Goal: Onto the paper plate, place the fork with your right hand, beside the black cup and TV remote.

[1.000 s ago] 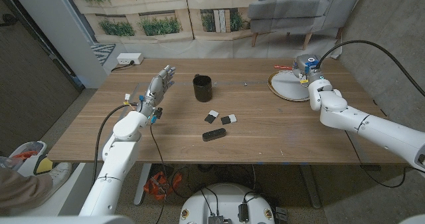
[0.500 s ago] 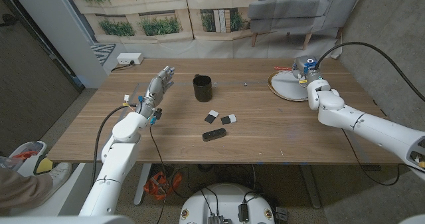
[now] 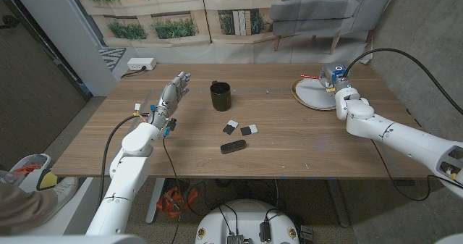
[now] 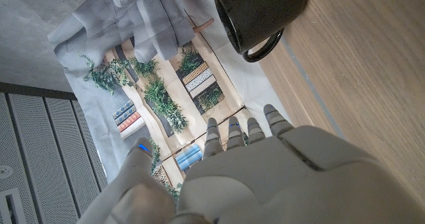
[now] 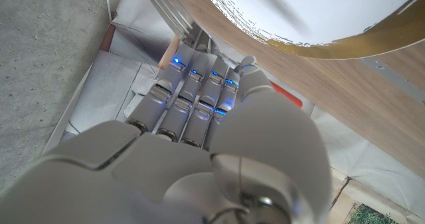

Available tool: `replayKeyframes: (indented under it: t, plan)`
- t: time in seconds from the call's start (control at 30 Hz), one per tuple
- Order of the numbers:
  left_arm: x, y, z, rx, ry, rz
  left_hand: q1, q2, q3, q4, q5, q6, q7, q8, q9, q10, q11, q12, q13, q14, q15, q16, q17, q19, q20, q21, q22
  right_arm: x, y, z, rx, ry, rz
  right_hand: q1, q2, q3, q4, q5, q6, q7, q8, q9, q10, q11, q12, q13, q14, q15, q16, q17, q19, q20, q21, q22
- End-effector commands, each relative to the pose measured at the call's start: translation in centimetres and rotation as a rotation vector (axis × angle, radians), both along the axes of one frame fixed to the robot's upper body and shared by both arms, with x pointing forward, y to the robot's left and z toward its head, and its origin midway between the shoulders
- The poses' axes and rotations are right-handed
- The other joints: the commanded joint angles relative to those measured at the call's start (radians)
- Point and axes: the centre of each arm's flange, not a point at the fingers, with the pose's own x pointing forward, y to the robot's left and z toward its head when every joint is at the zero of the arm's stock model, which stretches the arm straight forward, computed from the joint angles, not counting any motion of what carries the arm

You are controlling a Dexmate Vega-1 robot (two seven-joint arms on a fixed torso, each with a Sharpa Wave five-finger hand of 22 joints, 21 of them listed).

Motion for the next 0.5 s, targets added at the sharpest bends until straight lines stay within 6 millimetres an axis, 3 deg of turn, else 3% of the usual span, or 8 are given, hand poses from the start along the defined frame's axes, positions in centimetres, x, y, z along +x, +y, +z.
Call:
replayKeyframes:
  t: [0.03, 0.5]
  plan:
    - [0.2, -0.2, 0.2, 0.001, 0.003, -0.003, 0.004, 0.005, -0.004, -0.001, -0.001, 0.006, -0.001, 0.001, 0.004, 0.002, 0.000, 0.005, 0.003, -0.003, 0.002, 0.005, 0.001, -0.006, 0.000, -0.004, 0.002, 2.0, -0.9, -0.8, 0.027, 0.035, -0.033, 0.005, 0.010, 0.001, 0.002, 0.004, 0.021, -0.032, 0.027, 0.065, -0.001, 0.002, -0.001, 0.005, 0.003, -0.133, -0.002, 0.006, -0.008, 0.000, 0.006, 0.002]
    - [0.0, -0.3, 0.4, 0.018, 0.003, -0.019, -0.002, 0.001, -0.008, 0.001, -0.001, 0.014, 0.004, 0.004, 0.004, 0.005, 0.000, 0.006, 0.004, -0.003, 0.002, 0.006, 0.002, -0.006, 0.000, -0.004, 0.002, 3.7, -1.1, -1.5, 0.052, 0.064, -0.052, 0.005, 0.015, 0.000, 0.004, 0.004, 0.015, -0.034, 0.029, 0.073, -0.006, 0.001, 0.001, 0.011, 0.001, -0.135, -0.004, 0.011, -0.013, 0.000, 0.008, 0.001]
